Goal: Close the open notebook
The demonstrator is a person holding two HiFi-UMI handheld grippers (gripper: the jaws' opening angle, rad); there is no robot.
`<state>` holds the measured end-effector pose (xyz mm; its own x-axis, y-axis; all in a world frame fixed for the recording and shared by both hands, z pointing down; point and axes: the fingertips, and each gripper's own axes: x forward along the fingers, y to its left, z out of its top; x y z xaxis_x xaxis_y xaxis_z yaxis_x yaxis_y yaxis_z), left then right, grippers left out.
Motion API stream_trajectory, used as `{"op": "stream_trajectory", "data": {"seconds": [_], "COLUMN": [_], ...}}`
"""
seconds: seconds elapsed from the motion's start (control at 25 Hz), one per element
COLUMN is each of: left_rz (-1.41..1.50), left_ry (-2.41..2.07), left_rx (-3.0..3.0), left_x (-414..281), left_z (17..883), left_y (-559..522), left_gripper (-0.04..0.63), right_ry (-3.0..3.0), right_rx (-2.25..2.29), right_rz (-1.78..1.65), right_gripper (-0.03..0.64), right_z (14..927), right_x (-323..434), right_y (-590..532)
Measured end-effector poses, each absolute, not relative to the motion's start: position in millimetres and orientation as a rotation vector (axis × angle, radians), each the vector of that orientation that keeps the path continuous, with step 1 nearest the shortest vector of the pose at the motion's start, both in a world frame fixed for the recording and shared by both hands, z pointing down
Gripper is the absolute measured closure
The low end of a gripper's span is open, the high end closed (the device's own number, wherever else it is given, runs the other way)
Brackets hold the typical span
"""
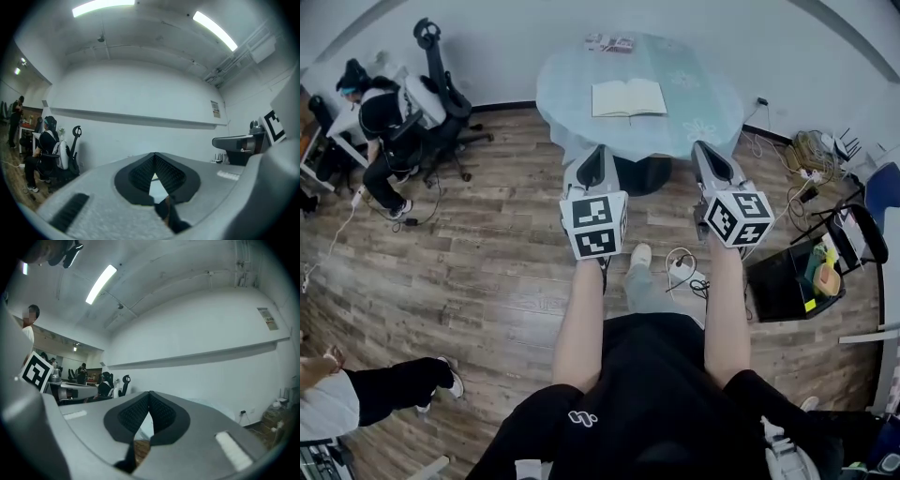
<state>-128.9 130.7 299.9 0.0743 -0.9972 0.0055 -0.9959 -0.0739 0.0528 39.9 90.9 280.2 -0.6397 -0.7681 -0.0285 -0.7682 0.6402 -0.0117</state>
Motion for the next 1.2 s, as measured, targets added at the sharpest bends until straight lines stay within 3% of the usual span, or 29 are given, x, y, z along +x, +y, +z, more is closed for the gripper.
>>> {"op": "stream_trajectory", "data": {"seconds": [0.72, 1.2], "left_rz": [0.262, 0.455], "left_ry": [-1.979, -2.027], "left_rx": [2.147, 2.197], "left_x": [-109.2, -99.5], "left_z": [408.0, 401.8], "left_y": [-158.1, -280.5], "left_gripper": [0.592, 0.592], "right_ry": [2.856, 2.795], "right_rx": [-1.361, -1.300], "right_rz": [-0.417, -0.477], "right_gripper": [0.607, 0.607], "right_z": [395.9, 398.0], "right_x": [56.1, 61.5], "right_y": [-202.8, -345.1]}}
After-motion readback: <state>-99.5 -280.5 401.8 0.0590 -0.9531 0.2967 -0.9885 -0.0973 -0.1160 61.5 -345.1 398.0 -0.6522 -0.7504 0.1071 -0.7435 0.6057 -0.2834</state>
